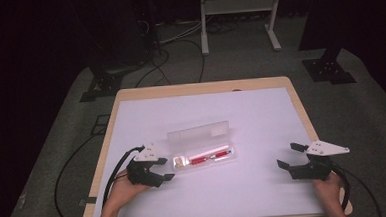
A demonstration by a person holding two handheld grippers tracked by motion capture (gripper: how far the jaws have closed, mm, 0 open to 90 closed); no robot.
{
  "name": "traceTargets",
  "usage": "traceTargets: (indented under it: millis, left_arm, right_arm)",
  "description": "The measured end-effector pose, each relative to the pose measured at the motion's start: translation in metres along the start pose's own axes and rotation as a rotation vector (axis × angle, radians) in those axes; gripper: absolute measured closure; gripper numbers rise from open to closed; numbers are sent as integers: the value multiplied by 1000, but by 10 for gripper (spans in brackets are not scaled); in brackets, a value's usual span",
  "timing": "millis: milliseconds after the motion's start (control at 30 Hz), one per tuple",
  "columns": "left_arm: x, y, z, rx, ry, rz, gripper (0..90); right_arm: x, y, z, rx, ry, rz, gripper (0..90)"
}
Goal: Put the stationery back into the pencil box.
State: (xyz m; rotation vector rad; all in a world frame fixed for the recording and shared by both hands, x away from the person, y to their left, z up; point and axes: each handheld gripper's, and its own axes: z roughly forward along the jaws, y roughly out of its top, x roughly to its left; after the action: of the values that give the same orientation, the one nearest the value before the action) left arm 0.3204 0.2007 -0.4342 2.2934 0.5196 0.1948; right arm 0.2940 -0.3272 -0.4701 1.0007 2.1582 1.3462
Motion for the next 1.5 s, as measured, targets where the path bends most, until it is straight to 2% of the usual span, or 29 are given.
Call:
traceTargets:
  millis: [300,333,667,1033,1500]
  left_arm:
    - [-2,-5,-7,-7,9,-9,353]
    - [-2,-6,-8,6,13,-3,351]
    - [-3,-11,-13,17,18,-7,345]
    - [-4,-22,-20,13,32,-36,332]
    - [-7,-26,-28,3,42,-39,315]
  right_arm:
    - [0,0,0,-1,1,-1,136]
    - [0,0,0,-3,0,-1,136]
    - [0,0,0,-4,2,-1,136]
    - [0,0,0,-4,0,-1,136]
    - [-1,0,0,-4,-1,-1,136]
